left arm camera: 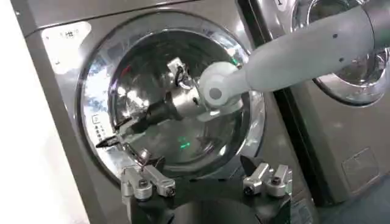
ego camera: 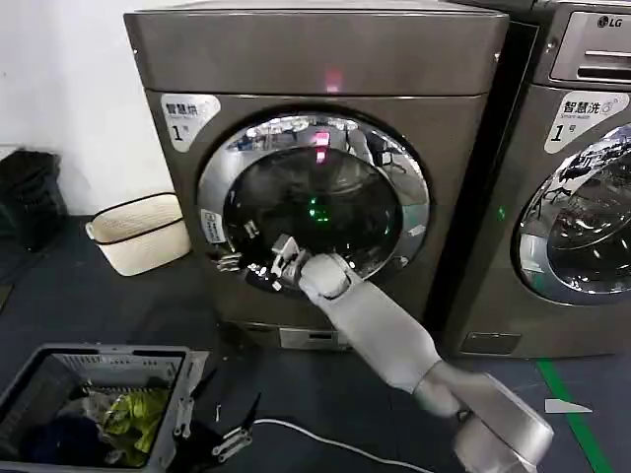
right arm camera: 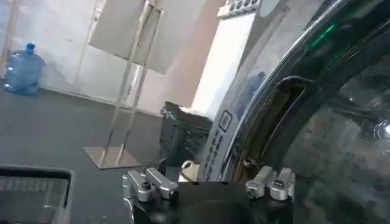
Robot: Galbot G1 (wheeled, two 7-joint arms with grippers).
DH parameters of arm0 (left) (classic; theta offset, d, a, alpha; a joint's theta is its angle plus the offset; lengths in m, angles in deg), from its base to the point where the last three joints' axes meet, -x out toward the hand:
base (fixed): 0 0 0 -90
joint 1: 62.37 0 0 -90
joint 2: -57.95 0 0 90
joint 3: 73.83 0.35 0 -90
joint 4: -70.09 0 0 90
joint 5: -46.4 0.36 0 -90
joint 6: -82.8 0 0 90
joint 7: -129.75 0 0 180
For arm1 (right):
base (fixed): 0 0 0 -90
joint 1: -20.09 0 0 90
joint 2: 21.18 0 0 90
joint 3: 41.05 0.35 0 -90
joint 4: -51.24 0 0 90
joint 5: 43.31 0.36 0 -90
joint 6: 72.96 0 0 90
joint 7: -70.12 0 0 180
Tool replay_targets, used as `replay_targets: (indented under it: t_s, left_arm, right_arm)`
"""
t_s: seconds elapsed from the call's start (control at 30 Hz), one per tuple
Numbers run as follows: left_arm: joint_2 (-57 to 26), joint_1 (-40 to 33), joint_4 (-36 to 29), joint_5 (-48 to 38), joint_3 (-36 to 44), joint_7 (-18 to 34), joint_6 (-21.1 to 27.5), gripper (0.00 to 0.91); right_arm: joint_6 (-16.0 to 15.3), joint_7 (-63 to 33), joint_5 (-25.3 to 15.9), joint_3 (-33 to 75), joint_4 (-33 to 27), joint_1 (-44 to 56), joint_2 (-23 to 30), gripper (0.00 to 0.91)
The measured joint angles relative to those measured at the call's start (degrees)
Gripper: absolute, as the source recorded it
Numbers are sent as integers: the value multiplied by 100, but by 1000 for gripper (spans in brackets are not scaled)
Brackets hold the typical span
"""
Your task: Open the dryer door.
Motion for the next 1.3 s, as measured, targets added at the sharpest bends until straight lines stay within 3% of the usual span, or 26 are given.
replay_targets:
  t_s: [0.3,0.53,0.8,1.0,1.3]
  left_arm:
    - [-11,-33,0,-28,-51,1,16,907]
    - [-52,-119,36,-204,-189,-5,62,907]
    - [-394,-265,125,-824,-894,-15,293,907]
    - [-587,-359,127,-699,-1594,-225,378,907]
    - [-836,-574,318,-911,-2255,-98,688,907]
  right_arm:
    - [301,918,644,-211,378,31,-321,907]
    - [800,1769,1333,-410,708,123,-655,907]
    - [716,2510,1672,-357,1542,455,-1241,907]
    - [602,2898,1918,-274,2301,675,-1734,907]
    - [413,3788,2053,107,3114,1108,-2331,907]
